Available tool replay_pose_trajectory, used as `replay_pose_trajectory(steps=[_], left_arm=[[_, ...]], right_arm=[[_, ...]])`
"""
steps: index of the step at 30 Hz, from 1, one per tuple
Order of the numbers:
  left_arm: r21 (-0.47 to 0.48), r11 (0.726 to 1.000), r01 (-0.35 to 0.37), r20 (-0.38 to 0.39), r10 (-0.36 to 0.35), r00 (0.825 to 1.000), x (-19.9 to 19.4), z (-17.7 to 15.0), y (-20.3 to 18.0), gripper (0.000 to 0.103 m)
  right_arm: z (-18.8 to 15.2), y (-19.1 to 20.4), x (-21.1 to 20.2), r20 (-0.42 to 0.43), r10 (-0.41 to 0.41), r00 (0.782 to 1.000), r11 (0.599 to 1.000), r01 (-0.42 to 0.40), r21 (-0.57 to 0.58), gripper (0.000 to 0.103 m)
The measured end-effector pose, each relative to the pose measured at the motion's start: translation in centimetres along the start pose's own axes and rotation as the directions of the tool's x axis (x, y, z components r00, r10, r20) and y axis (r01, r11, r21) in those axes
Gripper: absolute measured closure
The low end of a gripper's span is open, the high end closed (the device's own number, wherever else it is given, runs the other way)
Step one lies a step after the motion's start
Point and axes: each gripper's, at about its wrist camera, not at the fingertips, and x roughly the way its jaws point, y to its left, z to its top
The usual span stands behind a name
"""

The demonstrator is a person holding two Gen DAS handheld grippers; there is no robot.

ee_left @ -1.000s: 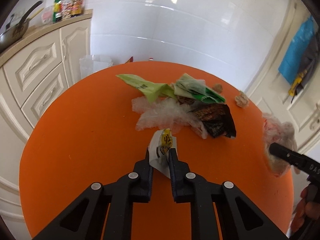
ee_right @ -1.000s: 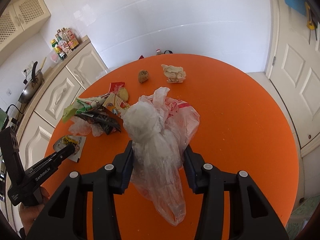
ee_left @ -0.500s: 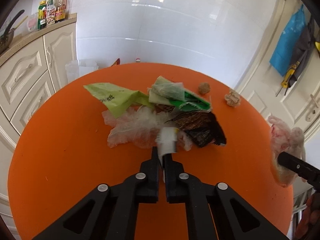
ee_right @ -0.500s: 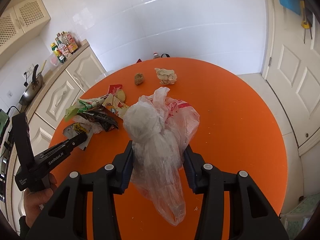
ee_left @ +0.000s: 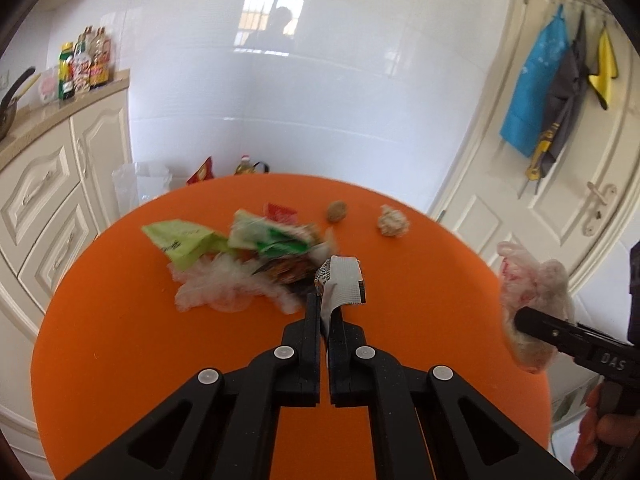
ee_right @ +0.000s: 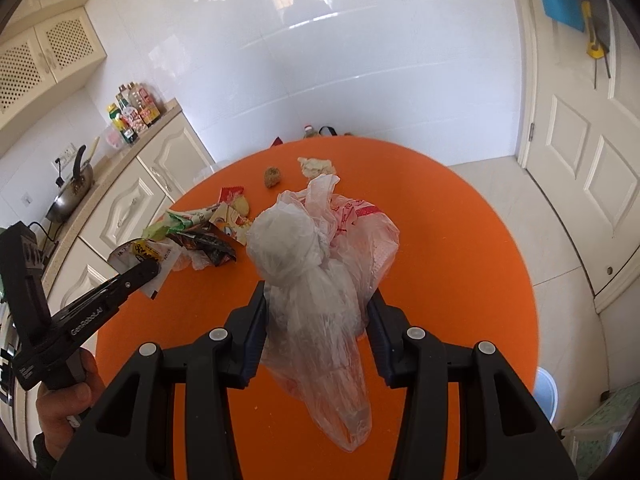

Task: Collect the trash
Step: 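Grasp the white plastic bag with the right gripper while the left grasps a small wrapper, then carry the bag and wrapper over the bucket and open both grippers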

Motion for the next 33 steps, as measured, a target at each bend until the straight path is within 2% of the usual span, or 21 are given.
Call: replay_pose_trajectory(steps=[6, 11, 16, 20, 23, 28, 33], left_arm=[[0.080, 0.994, 0.074, 0.054, -0.079, 0.995, -4.9, -0.4, -4.5, 0.103], [0.161, 0.975, 0.156, 0.070, -0.169, 0.983, -8.2, -1.5, -9.7, 0.103], [0.236, 0.938, 0.255, 0.049, -0.273, 0.961, -9.3, -1.4, -14.3, 0.103], [0.288, 0.900, 0.327, 0.012, -0.345, 0.939, -7.5, -0.7, -17.0, 0.103], [0.328, 0.865, 0.380, -0.032, -0.392, 0.919, -6.9, -1.3, -19.9, 0.103], [0.355, 0.812, 0.464, -0.144, -0.443, 0.885, -5.0, -3.4, -24.0, 0.103], [0.387, 0.772, 0.505, -0.274, -0.426, 0.862, -2.0, -5.8, -27.5, 0.103]], right_arm=[[0.0, -1.6, -4.8, 0.088, -0.014, 0.996, 1.000, 0.013, 0.018, 0.058], [0.0, -3.6, -10.0, 0.177, -0.060, 0.982, 0.998, 0.053, 0.046, 0.058], [-0.7, -6.9, -15.5, 0.256, -0.142, 0.956, 0.988, 0.118, 0.104, 0.058], [-2.0, -10.4, -19.5, 0.290, -0.234, 0.928, 0.966, 0.189, 0.174, 0.058], [-3.4, -13.2, -21.8, 0.289, -0.307, 0.907, 0.941, 0.243, 0.237, 0.058], [-6.6, -19.1, -23.7, 0.232, -0.407, 0.884, 0.883, 0.316, 0.347, 0.058], [-10.0, -24.3, -22.7, 0.142, -0.443, 0.885, 0.840, 0.354, 0.411, 0.058]])
